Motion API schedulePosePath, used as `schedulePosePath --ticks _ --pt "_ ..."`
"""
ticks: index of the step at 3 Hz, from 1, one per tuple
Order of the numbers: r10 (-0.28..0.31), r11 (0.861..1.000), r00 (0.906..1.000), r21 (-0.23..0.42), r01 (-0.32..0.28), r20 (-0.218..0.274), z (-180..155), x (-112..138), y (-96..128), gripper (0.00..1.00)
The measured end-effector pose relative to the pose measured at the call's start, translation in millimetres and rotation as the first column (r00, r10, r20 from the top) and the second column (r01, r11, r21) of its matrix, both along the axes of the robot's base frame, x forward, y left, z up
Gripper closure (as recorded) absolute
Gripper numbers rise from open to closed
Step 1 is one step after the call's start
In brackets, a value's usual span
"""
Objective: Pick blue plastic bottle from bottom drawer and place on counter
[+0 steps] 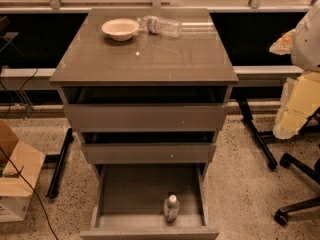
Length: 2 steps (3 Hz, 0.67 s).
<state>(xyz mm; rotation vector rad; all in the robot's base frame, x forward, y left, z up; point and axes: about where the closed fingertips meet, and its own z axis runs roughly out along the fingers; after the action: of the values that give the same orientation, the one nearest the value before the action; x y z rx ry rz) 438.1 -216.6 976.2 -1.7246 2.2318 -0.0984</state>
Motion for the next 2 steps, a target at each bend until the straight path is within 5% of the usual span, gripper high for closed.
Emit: schedulePosePath --ticks 2 --pt "0.027 0.998 0.9996 0.057 -0.026 -0.008 -26.4 5.2 22.9 0.0"
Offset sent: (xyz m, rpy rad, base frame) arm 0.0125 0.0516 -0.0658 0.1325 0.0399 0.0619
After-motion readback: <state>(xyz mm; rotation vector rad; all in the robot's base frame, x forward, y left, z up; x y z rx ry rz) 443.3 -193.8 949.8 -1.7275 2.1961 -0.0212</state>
